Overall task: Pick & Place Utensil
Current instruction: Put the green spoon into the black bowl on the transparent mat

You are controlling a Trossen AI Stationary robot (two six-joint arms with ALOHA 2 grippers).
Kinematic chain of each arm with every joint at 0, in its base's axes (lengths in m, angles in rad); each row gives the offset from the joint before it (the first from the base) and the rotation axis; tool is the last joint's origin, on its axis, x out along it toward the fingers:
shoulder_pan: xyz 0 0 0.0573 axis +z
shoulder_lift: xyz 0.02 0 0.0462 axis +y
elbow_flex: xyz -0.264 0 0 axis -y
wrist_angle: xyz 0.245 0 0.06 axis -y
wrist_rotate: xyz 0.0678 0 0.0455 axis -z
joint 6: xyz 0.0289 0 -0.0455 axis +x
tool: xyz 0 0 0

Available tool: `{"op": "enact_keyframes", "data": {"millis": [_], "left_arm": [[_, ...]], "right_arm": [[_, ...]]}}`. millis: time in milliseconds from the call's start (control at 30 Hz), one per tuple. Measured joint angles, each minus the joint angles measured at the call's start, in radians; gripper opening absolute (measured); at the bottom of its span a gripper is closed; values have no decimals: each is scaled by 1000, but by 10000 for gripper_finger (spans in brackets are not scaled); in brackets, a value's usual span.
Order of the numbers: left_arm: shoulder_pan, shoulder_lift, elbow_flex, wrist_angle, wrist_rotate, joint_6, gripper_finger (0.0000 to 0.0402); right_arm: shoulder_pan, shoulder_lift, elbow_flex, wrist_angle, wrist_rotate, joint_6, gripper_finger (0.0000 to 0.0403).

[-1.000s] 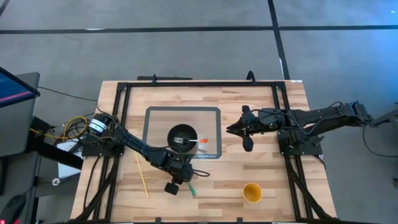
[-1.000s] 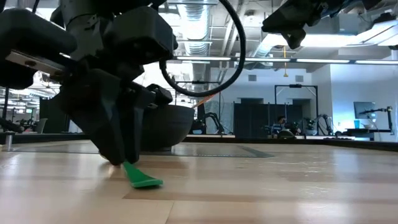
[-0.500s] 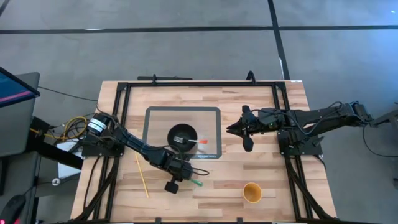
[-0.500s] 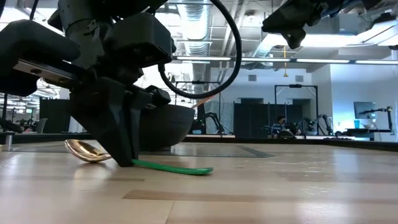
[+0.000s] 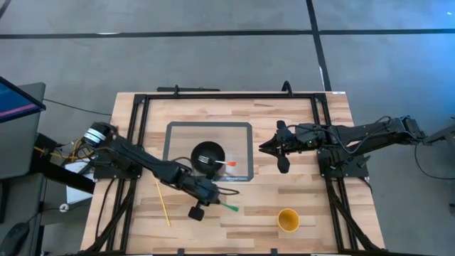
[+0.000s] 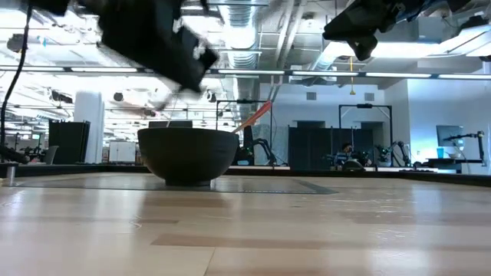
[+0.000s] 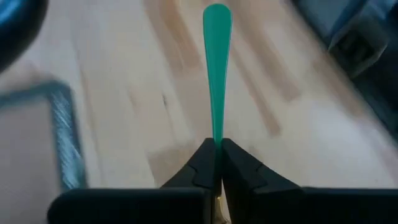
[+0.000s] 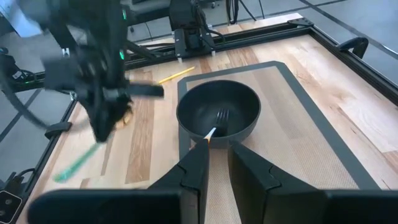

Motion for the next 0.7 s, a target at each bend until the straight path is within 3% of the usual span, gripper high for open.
{"op": "enact_keyframes", "data": {"millis": [400,700], "left_arm": [[18,-204,2,0,-253,137,11],[124,-209,-23,4,-206,141,11]], "right_arm": [[0,0,-7,10,7,0,53],[-2,29,-32,1,28,0,53]]}}
